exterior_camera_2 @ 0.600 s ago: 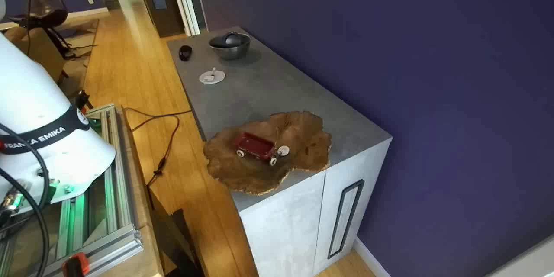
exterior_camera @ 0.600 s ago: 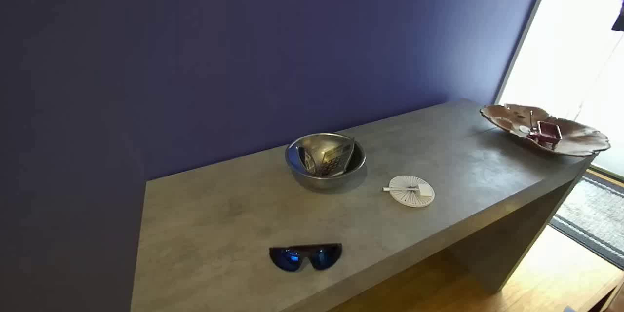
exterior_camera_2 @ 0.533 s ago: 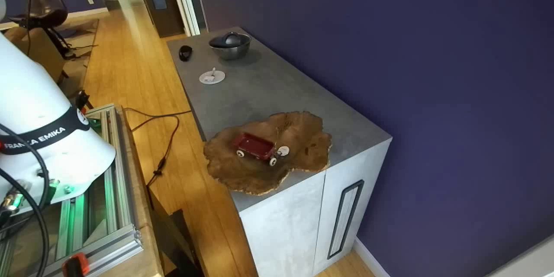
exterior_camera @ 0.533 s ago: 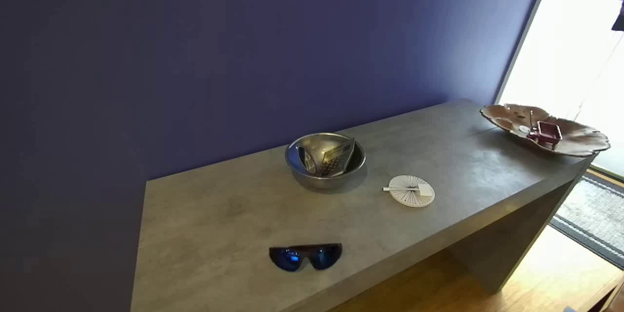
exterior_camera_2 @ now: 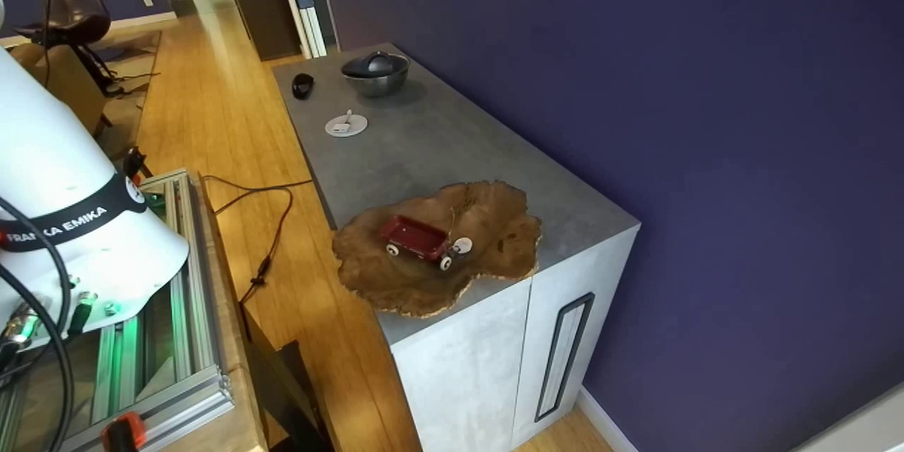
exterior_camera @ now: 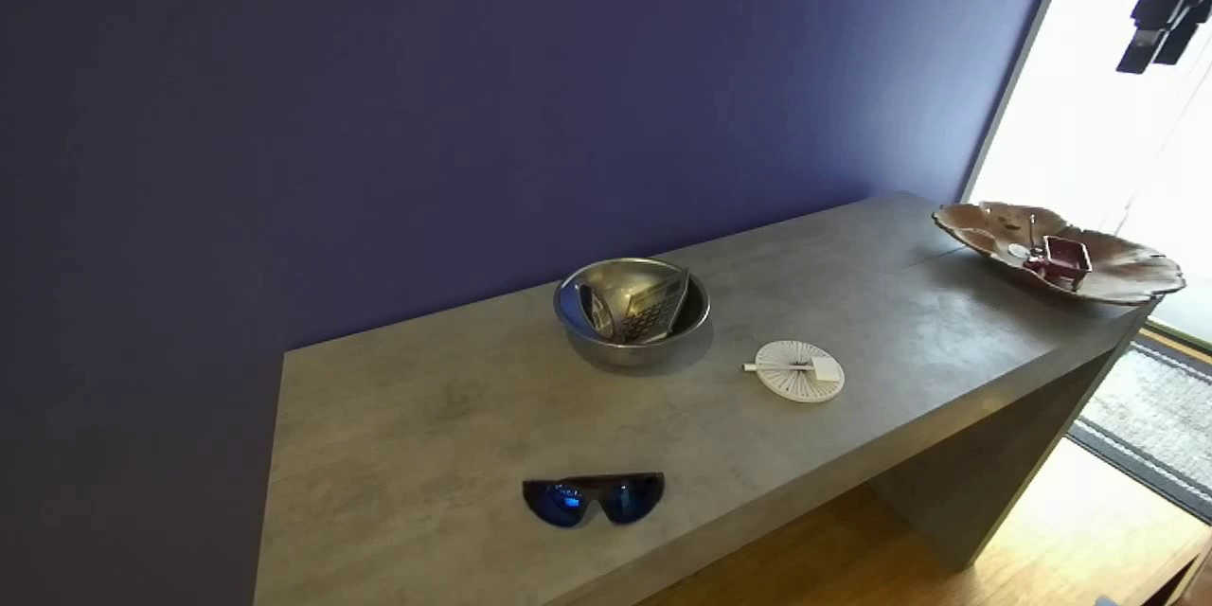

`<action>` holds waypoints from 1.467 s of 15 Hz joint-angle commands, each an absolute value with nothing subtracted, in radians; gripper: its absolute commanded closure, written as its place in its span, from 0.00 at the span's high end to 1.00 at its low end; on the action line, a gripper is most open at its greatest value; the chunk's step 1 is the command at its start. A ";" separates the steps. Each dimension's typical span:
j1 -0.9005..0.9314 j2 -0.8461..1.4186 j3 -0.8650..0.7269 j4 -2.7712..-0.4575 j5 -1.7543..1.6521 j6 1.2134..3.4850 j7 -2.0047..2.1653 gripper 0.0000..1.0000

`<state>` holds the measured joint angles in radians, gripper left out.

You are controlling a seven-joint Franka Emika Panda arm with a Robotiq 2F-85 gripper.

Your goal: Put the cord in the bowl

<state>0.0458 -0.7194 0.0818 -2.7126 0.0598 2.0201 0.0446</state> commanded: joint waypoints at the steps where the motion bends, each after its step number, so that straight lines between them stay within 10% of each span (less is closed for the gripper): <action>1: 0.098 -0.465 0.154 -2.572 -0.003 2.110 0.010 1.00; 22: 0.297 0.256 0.300 -2.271 -0.009 2.547 -0.337 1.00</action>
